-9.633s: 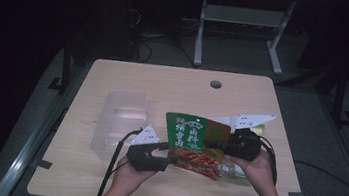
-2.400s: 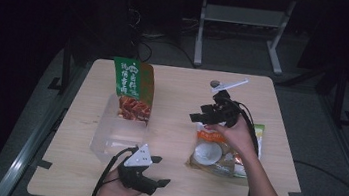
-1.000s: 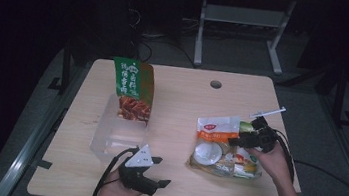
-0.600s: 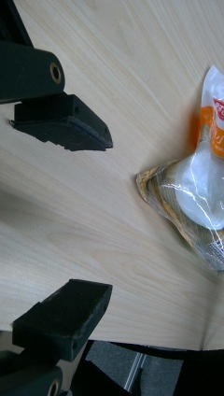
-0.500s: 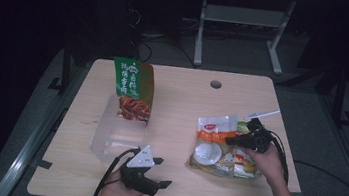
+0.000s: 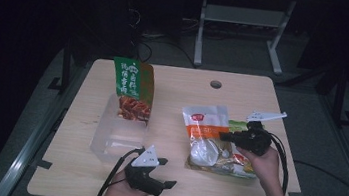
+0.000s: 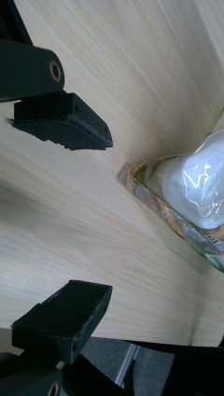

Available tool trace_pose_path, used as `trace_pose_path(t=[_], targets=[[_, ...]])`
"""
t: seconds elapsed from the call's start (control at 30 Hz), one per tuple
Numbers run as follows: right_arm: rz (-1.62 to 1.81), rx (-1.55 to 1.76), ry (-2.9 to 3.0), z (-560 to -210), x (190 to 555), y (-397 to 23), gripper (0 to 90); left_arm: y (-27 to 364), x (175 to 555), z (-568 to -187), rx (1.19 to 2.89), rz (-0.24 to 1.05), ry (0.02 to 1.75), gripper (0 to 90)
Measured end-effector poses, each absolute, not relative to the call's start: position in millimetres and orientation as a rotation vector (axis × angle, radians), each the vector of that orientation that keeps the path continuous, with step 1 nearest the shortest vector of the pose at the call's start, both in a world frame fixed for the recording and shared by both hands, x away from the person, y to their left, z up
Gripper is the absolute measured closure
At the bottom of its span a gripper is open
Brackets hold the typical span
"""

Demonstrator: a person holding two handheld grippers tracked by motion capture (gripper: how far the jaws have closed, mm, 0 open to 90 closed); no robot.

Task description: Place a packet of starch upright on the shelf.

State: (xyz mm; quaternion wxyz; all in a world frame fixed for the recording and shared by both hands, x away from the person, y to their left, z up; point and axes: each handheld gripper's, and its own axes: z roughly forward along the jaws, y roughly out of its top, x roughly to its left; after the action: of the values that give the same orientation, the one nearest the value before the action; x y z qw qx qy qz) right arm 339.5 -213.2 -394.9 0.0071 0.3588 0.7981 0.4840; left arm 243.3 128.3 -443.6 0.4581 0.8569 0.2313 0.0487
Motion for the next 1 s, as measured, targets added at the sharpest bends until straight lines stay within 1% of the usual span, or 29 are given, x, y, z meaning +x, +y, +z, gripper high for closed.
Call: trace_pose_path(t=[0.23,0.5,0.73,0.9,0.93,0.97,1.0], targets=[[1.557,0.969,2.492,-380,318,-201,90.0,119,256,-444,2.077,0.092,0.603,23.8],[1.596,0.834,2.491,-368,300,-182,90.0,120,257,-445,2.066,0.095,0.611,24.0],[1.623,0.737,2.512,-366,295,-167,90.0,118,261,-453,2.08,0.073,0.626,24.1],[1.669,0.642,2.535,-365,292,-164,90.0,120,263,-456,2.067,0.067,0.644,24.2],[1.669,0.642,2.535,-365,292,-164,90.0,120,263,-456,2.067,0.067,0.644,24.8],[1.676,0.606,2.557,-365,291,-162,90.0,120,264,-456,2.058,0.04,0.648,26.0],[1.676,0.606,2.557,-365,291,-162,90.0,120,264,-456,2.058,0.04,0.648,28.4]])
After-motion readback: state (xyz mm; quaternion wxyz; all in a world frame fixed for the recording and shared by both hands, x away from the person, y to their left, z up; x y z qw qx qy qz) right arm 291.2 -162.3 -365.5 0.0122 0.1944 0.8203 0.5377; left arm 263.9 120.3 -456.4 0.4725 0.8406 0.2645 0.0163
